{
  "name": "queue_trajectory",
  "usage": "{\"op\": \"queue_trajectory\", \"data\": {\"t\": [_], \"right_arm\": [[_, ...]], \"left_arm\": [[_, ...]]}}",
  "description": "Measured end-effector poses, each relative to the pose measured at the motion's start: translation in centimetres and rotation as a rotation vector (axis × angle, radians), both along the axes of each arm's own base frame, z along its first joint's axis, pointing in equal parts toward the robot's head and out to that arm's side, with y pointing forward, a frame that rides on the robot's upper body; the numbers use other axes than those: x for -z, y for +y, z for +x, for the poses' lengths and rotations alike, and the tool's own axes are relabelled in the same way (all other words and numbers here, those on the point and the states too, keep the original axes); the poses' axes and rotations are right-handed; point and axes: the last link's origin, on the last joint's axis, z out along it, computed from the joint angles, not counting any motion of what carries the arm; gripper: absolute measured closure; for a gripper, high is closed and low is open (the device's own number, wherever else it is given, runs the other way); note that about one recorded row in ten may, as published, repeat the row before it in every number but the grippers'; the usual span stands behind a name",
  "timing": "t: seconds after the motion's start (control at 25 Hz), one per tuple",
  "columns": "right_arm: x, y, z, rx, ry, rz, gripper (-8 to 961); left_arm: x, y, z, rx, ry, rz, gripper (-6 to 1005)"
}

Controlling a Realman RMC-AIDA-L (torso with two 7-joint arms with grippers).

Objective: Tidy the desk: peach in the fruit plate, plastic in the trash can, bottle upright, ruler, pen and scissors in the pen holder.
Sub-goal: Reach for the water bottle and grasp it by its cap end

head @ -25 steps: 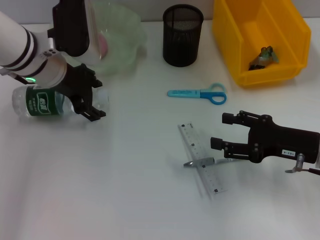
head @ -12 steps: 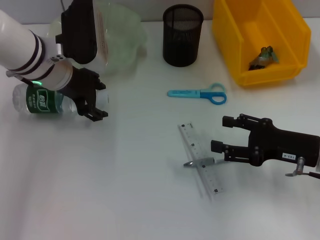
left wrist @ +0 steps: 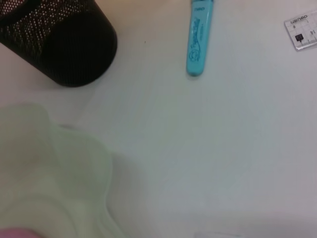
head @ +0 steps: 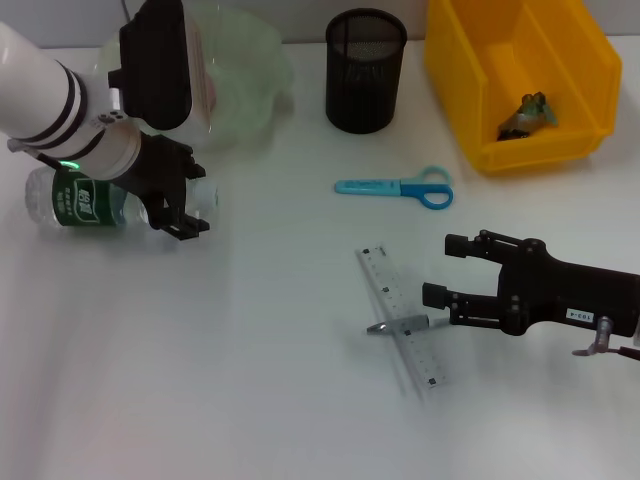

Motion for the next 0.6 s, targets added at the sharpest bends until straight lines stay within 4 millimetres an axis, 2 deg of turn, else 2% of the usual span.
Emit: {"op": "queue_trajectory", "data": {"t": [0.2,0.4,0.52,0.6], "right_arm": [[-0.03,-0.07,-0.08,-0.003,0.006,-0.004,135],[-0.04,-0.12,-0.03,0.0,0.007,-0.005,135],[-0.04,-0.12,-0.03,0.0,0.007,-0.005,135],[-0.04,-0.12,-0.04,0.0,0.007,-0.005,135]], "left_arm": [[-0.07,0.19,-0.02,0.013,0.015,0.009,292],[0.17,0.23,-0.03,0.027,0.026,0.011,341],[0.29,0.21,0.0,0.031,0.029,0.009,461],[0.36,0.19,0.02,0.034,0.031,0.007,477]]}}
